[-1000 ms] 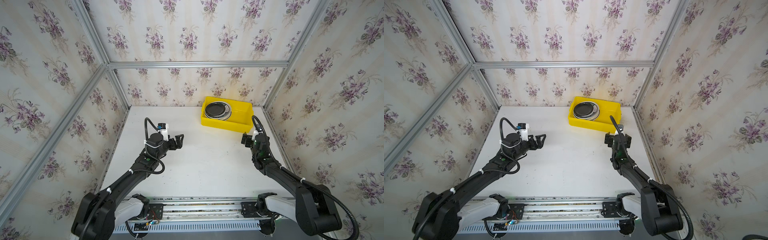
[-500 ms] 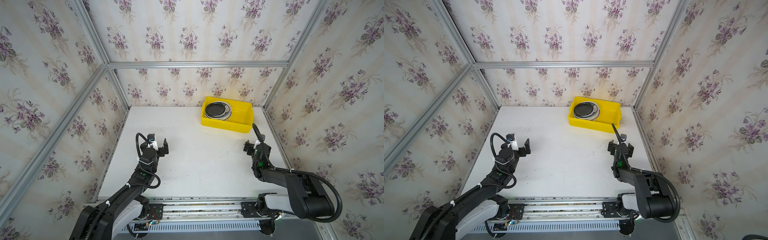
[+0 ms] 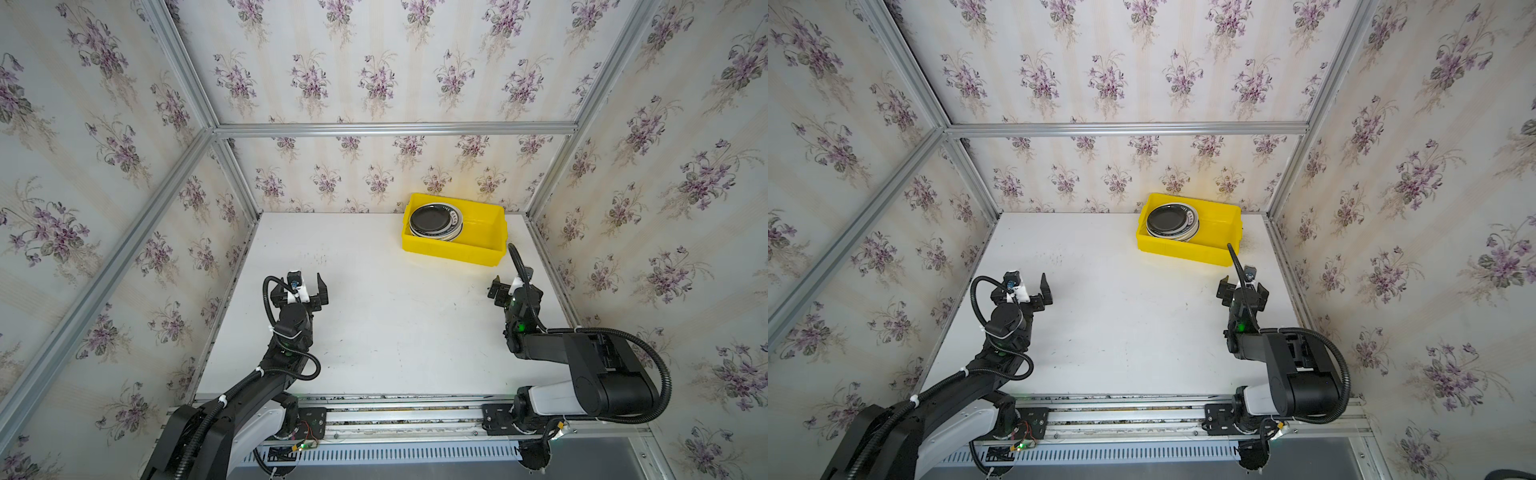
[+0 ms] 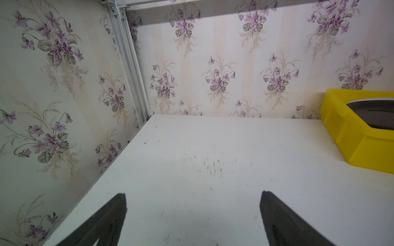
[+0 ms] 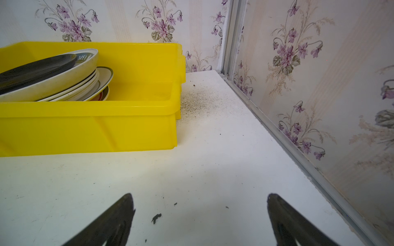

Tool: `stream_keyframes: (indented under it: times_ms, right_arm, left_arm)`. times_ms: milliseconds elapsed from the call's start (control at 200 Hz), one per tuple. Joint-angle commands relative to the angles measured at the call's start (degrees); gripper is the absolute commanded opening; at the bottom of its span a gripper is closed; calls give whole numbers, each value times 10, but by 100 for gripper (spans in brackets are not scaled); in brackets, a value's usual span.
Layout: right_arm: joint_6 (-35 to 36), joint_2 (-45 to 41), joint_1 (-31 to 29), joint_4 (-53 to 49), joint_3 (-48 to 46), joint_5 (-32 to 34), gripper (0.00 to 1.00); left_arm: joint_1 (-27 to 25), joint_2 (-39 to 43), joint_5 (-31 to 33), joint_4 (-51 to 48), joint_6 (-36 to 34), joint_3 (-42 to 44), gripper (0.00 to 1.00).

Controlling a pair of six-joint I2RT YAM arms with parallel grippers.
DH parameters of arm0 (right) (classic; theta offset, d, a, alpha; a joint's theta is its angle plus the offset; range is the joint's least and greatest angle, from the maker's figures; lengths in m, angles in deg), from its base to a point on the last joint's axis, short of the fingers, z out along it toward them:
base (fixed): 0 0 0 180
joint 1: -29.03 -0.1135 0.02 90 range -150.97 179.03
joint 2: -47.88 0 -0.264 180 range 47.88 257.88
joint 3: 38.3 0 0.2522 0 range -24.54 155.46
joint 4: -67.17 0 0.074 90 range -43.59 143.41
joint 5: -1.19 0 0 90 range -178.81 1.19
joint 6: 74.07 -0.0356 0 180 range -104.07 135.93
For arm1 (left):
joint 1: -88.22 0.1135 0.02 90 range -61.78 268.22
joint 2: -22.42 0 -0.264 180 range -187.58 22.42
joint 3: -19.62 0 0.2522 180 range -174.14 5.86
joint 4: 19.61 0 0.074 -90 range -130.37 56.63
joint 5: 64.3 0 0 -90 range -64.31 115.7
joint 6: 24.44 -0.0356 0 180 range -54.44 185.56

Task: Place the plates into the plastic bin on the countertop

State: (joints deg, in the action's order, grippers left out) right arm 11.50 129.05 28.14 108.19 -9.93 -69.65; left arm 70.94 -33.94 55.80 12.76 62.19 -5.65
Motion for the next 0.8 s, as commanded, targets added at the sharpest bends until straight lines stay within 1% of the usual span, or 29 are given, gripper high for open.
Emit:
stream_keyframes:
  times_ms: [0, 75, 135, 185, 230, 260, 295, 330, 390, 460, 485, 570, 640, 720, 755, 775, 795]
  right_arm:
    - [-6, 0, 0, 21, 6, -4, 99]
    - [-7, 0, 0, 19, 8, -4, 99]
    - [-6, 0, 1, 13, 11, -3, 99]
    - [-7, 0, 1, 10, 13, -4, 99]
    - [-6, 1, 0, 9, 14, -4, 99]
    - [-7, 1, 0, 9, 14, -4, 99]
    - [-6, 1, 0, 7, 15, -3, 99]
    - [-7, 1, 0, 4, 16, -3, 99]
    - [-7, 1, 0, -8, 23, -1, 99]
    - [-6, 2, 0, -28, 38, 1, 99]
    - [-4, 3, -1, -46, 41, 0, 99]
    - [-2, 4, -2, -50, 44, 1, 99]
    - [-2, 4, -2, -49, 44, 1, 99]
    - [1, 6, -2, -48, 44, -5, 99]
    - [4, 8, -3, -47, 46, -11, 99]
    - [7, 9, -4, -47, 46, -13, 99]
    - [9, 10, -5, -46, 47, -17, 99]
  left_arm:
    - [4, -22, 44, 57, -30, 15, 100]
    - [7, -70, 55, 128, -53, 31, 100]
    - [9, -107, 55, 177, -70, 29, 99]
    - [9, -118, 54, 162, -61, 15, 100]
    - [14, -122, 30, 143, -48, 6, 100]
    - [16, -131, 22, 153, -49, 6, 99]
    - [18, -137, 28, 171, -49, 8, 100]
    - [21, -162, 34, 183, -42, 10, 100]
    - [24, -174, 37, 221, -44, 19, 100]
    - [27, -164, 36, 203, -34, 18, 100]
    - [33, -160, 28, 186, -28, 14, 100]
    - [56, -156, -8, 148, -9, 0, 100]
    - [74, -151, -29, 148, 9, 6, 100]
    - [96, -150, -82, 138, 19, 5, 100]
    - [106, -158, -106, 139, 22, 5, 100]
    - [109, -169, -109, 135, 28, 4, 100]
    - [114, -190, -112, 165, 26, 4, 100]
